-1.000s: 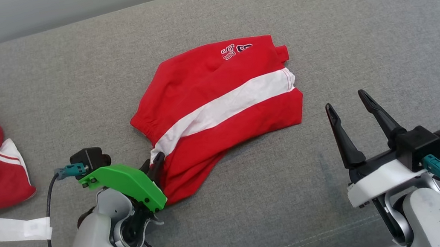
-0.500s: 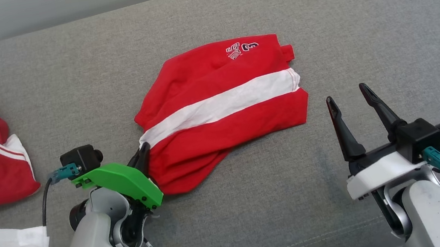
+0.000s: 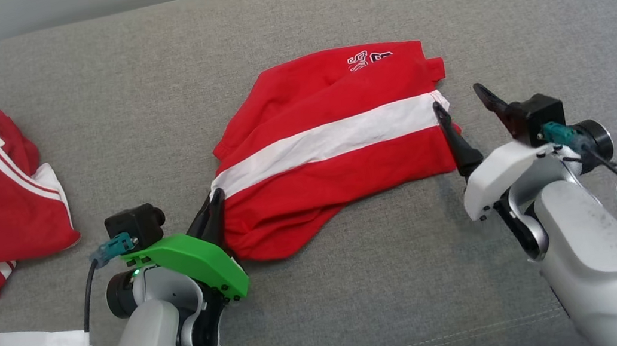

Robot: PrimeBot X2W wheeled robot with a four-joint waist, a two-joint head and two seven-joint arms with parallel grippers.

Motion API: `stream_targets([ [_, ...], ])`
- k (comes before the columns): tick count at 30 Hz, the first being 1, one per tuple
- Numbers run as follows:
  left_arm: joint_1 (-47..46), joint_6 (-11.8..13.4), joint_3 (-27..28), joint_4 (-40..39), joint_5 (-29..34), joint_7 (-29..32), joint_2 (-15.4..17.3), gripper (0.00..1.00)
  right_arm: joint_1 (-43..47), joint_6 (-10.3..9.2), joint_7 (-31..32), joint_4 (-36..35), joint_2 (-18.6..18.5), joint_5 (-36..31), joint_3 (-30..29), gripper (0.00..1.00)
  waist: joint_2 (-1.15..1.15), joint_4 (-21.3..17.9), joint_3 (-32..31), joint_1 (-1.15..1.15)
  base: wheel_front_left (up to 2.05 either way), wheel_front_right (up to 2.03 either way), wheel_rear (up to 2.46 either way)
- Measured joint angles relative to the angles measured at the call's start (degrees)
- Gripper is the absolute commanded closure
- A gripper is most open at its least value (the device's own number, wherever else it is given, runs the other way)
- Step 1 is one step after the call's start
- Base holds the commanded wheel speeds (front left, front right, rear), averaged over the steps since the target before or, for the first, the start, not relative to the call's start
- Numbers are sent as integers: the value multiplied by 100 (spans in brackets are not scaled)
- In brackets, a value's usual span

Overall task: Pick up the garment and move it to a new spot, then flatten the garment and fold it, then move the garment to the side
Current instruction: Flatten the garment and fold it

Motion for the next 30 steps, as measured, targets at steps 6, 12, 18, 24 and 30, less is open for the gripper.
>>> stream_targets([
  [6, -83, 15, -177, 37, 37, -118, -69, 100, -732, 0, 272, 1270, -292, 552, 271, 0, 0, 150, 141, 0, 0, 0, 0],
  [12, -167, 16, -294, 169, 27, -204, -127, 100, -1141, 0, 380, 1959, -437, 1214, 873, 0, 0, 254, 248, 0, 0, 0, 0],
  [18, -259, 16, -338, 254, 21, -243, -142, 100, -1488, 0, 335, 2316, -633, 1760, 1371, 0, 0, 273, 317, 0, 0, 0, 0],
  [24, -318, 15, -394, 359, 5, -243, -149, 100, -1688, 0, 556, 2420, -681, 2388, 2097, 0, 0, 321, 379, 0, 0, 0, 0],
  [30, -411, 4, -468, 442, -31, -245, -156, 100, -1824, 0, 917, 2269, -964, 3179, 3022, 0, 0, 402, 442, 0, 0, 0, 0],
])
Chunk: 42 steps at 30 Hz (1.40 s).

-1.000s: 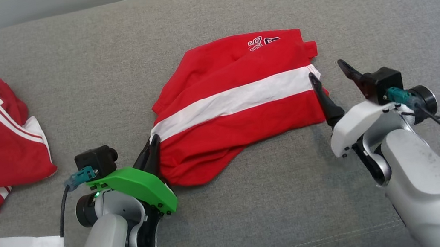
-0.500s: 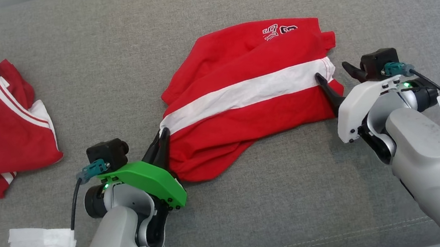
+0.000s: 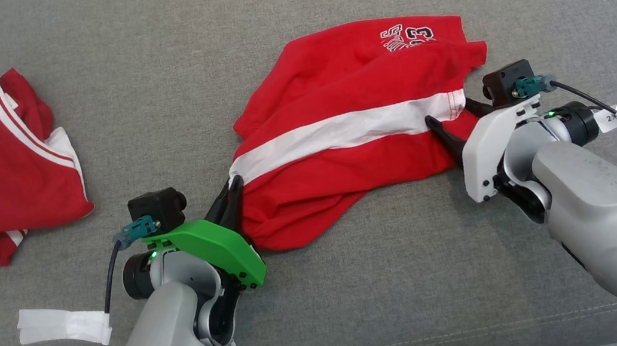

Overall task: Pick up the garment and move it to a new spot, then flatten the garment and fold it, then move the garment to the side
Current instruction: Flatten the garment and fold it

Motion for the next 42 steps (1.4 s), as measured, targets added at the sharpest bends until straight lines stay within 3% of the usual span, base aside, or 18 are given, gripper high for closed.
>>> stream_targets([
  [3, -34, 0, -15, 43, -4, -16, -1, 100, -114, 0, -89, -5, -148, 141, 334, 0, 0, 22, 22, 0, 0, 0, 0],
  [4, -36, 0, -18, 56, -7, -21, -2, 100, -159, 0, -131, 9, -180, 163, 435, 13, 0, 22, 27, 0, 0, 0, 0],
  [6, -39, 1, -20, 87, -9, -22, 0, 100, -208, 0, -207, 53, -187, 247, 592, 26, 0, 14, 29, 0, 0, 0, 0],
  [9, -42, 1, -14, 108, -25, -42, 7, 100, -247, 0, -359, 122, -189, 327, 806, 33, 0, -18, 21, 0, 0, 0, 0],
  [12, -43, 2, -4, 118, -48, -63, 27, 100, -330, 0, -522, 175, -185, 403, 989, 44, 0, -64, 12, 0, 0, 0, 0],
  [13, -43, 3, -1, 119, -51, -64, 40, 100, -343, 0, -578, 190, -176, 421, 1047, 53, 0, -79, 11, 0, 0, 0, 0],
  [15, -43, 12, 5, 122, -57, -65, 64, 100, -373, 0, -724, 238, -164, 464, 1135, 57, 0, -109, 14, 0, 0, 0, 0],
  [16, -43, 12, 5, 122, -57, -65, 64, 100, -373, 0, -724, 238, -164, 464, 1135, 65, 0, -109, 14, 0, 0, 0, 0],
  [18, -44, 13, 15, 129, -59, -73, 86, 100, -439, 0, -838, 292, -162, 508, 1204, 100, 0, -131, 19, 0, 0, 0, 0],
  [29, -49, -38, 259, -154, -356, -380, 157, 100, -632, 0, -1207, 99, -285, 803, 1526, 100, 0, -174, -98, 0, 0, 0, 0],
  [36, -47, -49, 375, -950, -411, -403, 398, 100, -876, 0, -1280, -536, -558, 988, 1411, 100, 0, -295, -308, 0, 0, 0, 0],
  [42, -186, 131, 476, -1882, -410, 25, 756, 100, -1060, 0, -1283, -1087, -734, 992, 1173, 100, 0, -462, -534, 0, 0, 0, 0],
])
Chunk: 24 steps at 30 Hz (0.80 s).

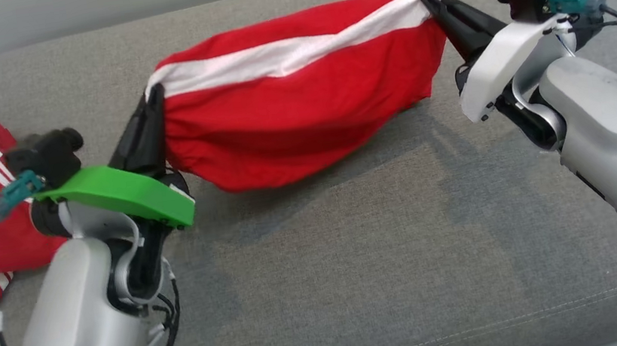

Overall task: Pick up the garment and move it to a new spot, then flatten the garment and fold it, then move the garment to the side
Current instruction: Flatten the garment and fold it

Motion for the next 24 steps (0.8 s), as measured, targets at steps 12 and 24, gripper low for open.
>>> stream_targets([
  [12, -1221, 436, 230, -1000, -196, 1716, 810, 100, -938, 0, 424, -482, -101, 197, -393, 100, 0, -342, -177, 0, 0, 0, 0],
  [24, -3044, 588, 70, 489, 728, 966, 867, 100, -2436, 4, 280, 1066, 735, -189, -858, 100, 0, -410, 496, 1, 0, 0, 0],
])
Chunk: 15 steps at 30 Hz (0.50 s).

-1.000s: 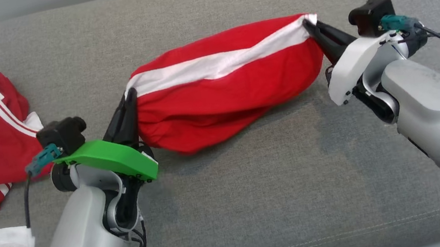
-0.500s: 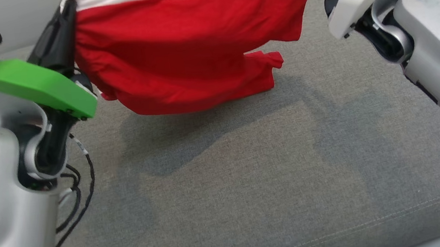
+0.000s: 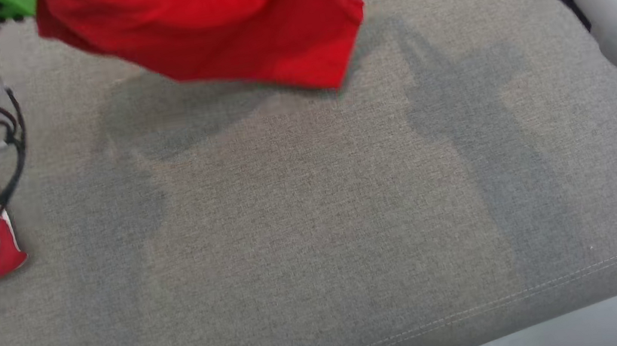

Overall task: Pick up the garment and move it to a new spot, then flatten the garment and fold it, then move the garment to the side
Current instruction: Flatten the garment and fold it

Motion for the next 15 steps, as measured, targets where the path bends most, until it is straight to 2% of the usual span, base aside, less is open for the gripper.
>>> stream_targets([
  [4, -712, -78, 4, 335, 474, -1154, -7, 100, -812, 2, -265, 372, 233, -406, -558, 100, 0, -64, 231, 0, 0, 0, 0],
  [7, -1046, -148, 135, 554, 521, -1807, -99, 100, -1178, 3, -280, 36, 234, -972, -1336, 100, 0, -135, 432, 0, 0, 0, 0],
  [8, -1131, -240, 145, 617, 510, -1902, -111, 100, -1190, 2, -286, -135, 241, -1178, -1567, 100, 0, -159, 504, 0, 0, 0, 0],
  [11, -1101, -431, 158, 945, 470, -2082, -118, 100, -788, 1, -286, -516, 416, -1710, -1903, 100, 0, -223, 733, -1, 0, 0, 0],
  [15, -550, -657, 73, 1434, 438, -2173, -147, 100, 221, 0, -286, -772, 638, -2056, -1699, 100, 0, -289, 1029, 0, 0, 0, 0],
])
